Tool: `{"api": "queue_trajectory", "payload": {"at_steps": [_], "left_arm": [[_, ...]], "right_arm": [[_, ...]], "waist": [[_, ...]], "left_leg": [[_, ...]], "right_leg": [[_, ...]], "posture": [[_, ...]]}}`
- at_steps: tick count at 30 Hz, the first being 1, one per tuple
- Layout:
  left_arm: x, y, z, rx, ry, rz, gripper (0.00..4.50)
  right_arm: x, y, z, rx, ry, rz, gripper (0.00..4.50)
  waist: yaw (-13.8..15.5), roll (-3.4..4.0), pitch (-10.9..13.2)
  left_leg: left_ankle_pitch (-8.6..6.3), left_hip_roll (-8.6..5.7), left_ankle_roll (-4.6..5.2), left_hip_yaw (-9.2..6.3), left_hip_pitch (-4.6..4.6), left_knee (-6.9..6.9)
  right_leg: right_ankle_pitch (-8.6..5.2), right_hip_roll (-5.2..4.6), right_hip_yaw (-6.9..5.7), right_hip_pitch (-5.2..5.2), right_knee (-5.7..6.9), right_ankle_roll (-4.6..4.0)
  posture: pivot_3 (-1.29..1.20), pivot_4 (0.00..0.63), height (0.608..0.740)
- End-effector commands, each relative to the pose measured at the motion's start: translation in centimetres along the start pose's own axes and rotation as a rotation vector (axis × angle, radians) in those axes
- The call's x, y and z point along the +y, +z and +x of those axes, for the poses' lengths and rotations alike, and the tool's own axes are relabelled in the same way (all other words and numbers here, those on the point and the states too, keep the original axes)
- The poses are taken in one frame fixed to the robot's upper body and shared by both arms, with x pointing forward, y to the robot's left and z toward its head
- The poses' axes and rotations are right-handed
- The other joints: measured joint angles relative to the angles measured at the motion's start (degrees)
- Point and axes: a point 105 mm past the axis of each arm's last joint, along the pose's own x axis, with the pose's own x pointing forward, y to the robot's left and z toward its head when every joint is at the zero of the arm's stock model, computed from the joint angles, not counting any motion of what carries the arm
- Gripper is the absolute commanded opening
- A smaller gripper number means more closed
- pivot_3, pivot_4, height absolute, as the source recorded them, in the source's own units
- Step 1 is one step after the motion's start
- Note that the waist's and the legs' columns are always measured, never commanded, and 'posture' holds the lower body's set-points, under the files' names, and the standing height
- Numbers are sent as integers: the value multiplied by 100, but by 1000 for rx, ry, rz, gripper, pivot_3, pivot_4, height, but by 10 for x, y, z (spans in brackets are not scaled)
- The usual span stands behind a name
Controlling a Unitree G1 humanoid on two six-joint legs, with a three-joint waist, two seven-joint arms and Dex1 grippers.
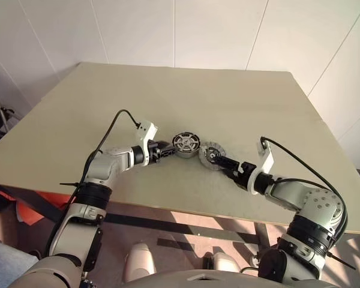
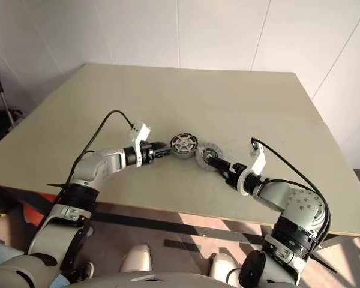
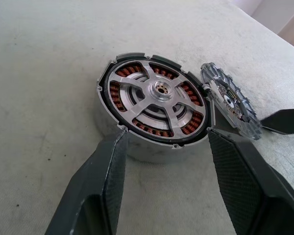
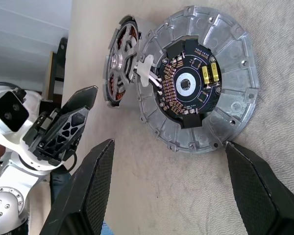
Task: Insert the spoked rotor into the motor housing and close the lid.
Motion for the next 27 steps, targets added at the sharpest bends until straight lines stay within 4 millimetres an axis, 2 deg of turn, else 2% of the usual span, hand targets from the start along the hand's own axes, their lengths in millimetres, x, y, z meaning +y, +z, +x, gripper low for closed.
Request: {"api": "queue_trajectory", "payload": {"at_steps": [1, 12, 15, 17, 27], "left_arm": [[1, 12, -6, -31, 14, 34, 2765], [-2, 7, -3, -26, 12, 24, 2765], [-2, 7, -2, -25, 11, 23, 2765], [-2, 7, -3, -24, 11, 24, 2765], [-3, 4, -2, -19, 9, 21, 2765]], "right_arm": [[6, 8, 6, -22, 18, 6, 4087], [41, 44, 15, -167, 123, 50, 4087], [41, 49, 18, -184, 111, 57, 4087], [41, 52, 18, -194, 108, 54, 4087], [33, 57, 16, -215, 58, 34, 4087]], "waist": [[-2, 0, 0], [-1, 4, 2], [15, 4, 1], [22, 4, 1], [24, 4, 2]], "left_leg": [[0, 0, 1, 0, 1, 0], [10, -2, -17, 0, -21, -4], [6, -3, -10, 0, -25, -15], [4, -4, -6, 0, -28, -33], [6, -7, -9, 1, -35, -66]], "right_leg": [[0, 0, 1, -1, 0, 0], [3, 1, 6, -36, 4, 3], [7, 2, 4, -36, 4, -2], [27, 4, 1, -40, -1, -38], [21, 6, -3, -55, -7, -42]], "posture": [[0, 0, 740], [0, 0, 740], [0, 0, 740], [0, 0, 740], [0, 0, 740]]}}
